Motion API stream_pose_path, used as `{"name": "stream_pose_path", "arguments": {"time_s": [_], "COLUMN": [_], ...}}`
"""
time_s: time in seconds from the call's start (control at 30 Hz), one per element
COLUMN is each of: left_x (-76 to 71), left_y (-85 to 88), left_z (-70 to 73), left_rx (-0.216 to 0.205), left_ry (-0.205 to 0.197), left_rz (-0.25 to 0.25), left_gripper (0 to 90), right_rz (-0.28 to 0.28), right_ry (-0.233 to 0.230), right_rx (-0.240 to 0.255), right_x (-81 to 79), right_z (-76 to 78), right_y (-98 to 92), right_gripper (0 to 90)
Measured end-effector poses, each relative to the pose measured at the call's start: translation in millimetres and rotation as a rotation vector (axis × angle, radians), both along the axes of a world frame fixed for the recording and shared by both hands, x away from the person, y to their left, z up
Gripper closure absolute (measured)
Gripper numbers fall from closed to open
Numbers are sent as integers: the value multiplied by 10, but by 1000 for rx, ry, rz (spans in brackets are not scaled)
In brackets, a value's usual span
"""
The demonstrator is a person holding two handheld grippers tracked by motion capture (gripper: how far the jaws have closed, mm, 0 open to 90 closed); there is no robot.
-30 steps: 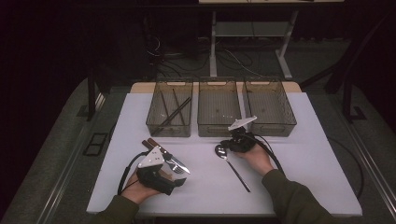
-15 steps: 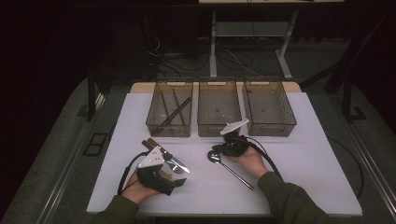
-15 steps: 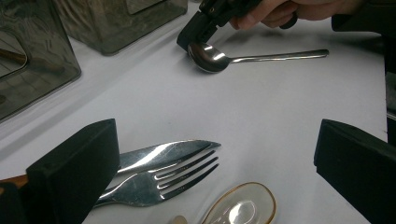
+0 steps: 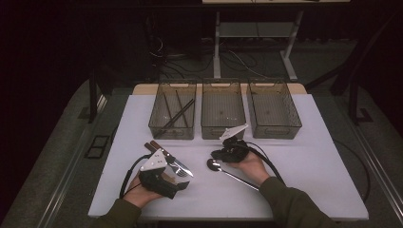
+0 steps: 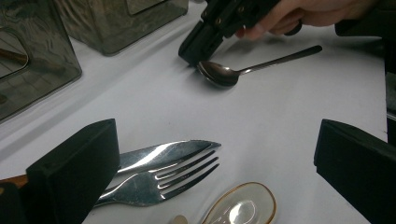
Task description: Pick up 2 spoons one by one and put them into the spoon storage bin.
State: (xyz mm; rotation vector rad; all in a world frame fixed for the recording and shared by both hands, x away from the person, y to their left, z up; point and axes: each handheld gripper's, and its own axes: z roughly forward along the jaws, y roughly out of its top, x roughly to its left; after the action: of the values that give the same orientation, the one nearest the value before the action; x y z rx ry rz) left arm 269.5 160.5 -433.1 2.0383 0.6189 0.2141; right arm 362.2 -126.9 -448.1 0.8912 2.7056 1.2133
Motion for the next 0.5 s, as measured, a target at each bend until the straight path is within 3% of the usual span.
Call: {"name": "stream_pose_path", "arguments": {"time_s": [0.1,0.3,0.5], "left_x": [3,-2,-2], "left_y": [4,-4,-4], "left_z": [2,3,4], "left_rx": [4,7,8], "left_ry": [1,0,1], "left_rz": [-2,-4,-4], "left_gripper": [0,0,0], "right_rz": [-31,6,49], "right_ry": [11,59,48], "right_rx": [48,129,69], "right_x": [16,-65,-144], "right_z": [84,104,12], "right_y": [-101,-170,-69], "right_gripper": [751,569,520]}}
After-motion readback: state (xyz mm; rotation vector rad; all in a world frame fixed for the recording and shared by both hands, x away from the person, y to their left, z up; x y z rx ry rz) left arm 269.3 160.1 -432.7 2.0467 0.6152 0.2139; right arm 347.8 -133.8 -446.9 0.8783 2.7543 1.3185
